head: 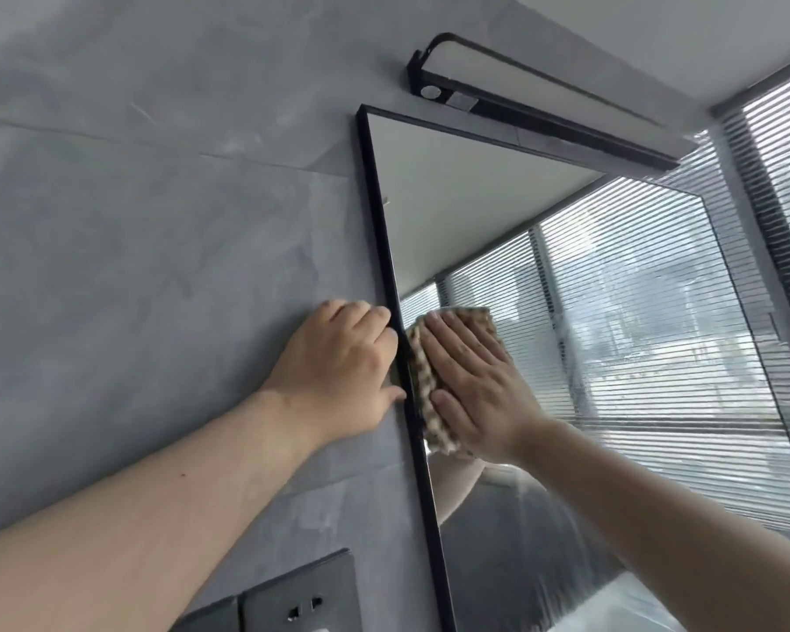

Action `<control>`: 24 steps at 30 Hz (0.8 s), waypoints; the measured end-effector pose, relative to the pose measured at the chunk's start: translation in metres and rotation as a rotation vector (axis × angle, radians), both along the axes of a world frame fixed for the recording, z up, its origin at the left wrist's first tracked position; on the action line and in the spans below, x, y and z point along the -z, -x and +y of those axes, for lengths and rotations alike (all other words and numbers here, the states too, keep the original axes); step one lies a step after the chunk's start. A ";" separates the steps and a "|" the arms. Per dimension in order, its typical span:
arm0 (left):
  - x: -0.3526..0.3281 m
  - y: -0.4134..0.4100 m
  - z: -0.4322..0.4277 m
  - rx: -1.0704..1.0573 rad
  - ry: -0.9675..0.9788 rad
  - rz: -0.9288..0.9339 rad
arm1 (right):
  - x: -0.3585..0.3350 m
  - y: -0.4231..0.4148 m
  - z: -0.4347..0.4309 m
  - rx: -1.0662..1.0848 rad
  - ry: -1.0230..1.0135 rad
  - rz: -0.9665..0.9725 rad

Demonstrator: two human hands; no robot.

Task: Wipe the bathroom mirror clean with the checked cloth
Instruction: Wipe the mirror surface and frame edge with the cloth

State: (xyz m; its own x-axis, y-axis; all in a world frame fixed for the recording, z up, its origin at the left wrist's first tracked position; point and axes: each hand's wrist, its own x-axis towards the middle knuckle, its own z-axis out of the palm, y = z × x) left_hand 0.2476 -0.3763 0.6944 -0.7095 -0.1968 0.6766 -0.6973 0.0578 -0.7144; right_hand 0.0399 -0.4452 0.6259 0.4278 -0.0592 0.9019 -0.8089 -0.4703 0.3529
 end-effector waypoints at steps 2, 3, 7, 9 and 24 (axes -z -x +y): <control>-0.028 0.005 0.005 -0.103 -0.016 0.088 | -0.031 -0.010 0.000 -0.009 -0.001 -0.100; -0.040 0.007 0.007 -0.193 -0.037 0.125 | -0.047 -0.014 0.000 -0.006 0.000 -0.139; -0.059 0.008 0.005 -0.297 -0.063 0.125 | -0.093 -0.020 0.002 0.006 -0.063 -0.244; -0.057 0.005 0.002 -0.267 -0.058 0.128 | -0.093 -0.021 0.002 -0.012 -0.076 -0.266; -0.054 0.007 0.004 -0.275 -0.067 0.138 | 0.103 0.002 0.000 -0.041 -0.018 -0.076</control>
State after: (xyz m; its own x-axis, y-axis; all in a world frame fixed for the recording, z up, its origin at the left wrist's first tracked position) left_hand 0.2406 -0.3722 0.7485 -0.5259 -0.4159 0.7419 -0.7835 -0.1026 -0.6129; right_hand 0.0383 -0.4454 0.5226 0.3603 -0.0594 0.9310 -0.8128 -0.5096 0.2821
